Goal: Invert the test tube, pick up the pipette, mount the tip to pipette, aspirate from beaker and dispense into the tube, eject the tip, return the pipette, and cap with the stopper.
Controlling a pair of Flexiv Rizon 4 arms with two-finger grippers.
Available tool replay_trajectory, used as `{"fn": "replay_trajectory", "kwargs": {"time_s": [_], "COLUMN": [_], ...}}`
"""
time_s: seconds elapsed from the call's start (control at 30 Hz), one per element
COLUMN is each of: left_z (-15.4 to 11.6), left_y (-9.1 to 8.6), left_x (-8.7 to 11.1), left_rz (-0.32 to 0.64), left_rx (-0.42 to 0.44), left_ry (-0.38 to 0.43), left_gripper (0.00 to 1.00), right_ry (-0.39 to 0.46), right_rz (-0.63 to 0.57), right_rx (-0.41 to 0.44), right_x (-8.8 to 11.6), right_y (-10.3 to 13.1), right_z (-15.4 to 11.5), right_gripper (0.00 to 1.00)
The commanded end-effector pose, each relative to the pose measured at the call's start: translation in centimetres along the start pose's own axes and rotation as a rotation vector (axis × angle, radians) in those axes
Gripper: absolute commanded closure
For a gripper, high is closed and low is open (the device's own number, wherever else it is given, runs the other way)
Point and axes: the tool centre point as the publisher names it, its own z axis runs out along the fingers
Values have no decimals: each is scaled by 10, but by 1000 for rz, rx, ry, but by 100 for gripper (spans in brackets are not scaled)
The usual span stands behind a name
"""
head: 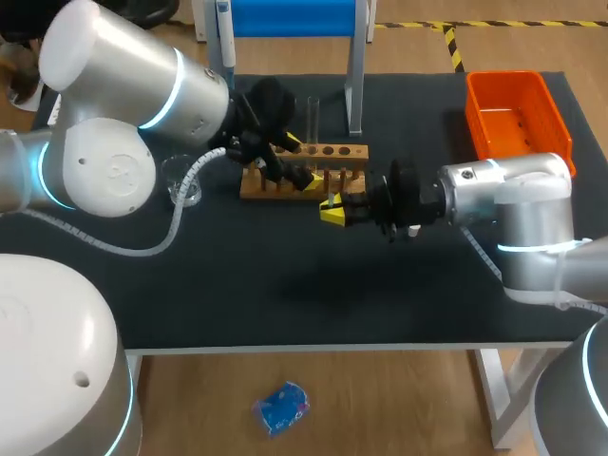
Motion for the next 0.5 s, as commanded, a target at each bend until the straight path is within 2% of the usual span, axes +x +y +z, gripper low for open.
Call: {"fn": "replay_trajectory", "kwargs": {"time_s": [0.03,0.27,0.5], "left_z": [-21,-21,-21], "left_y": [9,9,9], "left_x": [-8,-8,-8], "left_rz": [-22,-22,-22], "left_rx": [10,10,10], "left_ry": [10,10,10], "left_gripper": [0,0,0], "right_ry": [-30,-78,-78], "right_rz": [-4,-21,-21], "right_rx": [11,48,48], "right_x": [17,31,31], "right_y": [6,8,8], "right_z": [-19,-60,-60], "right_gripper": [100,100,100]}}
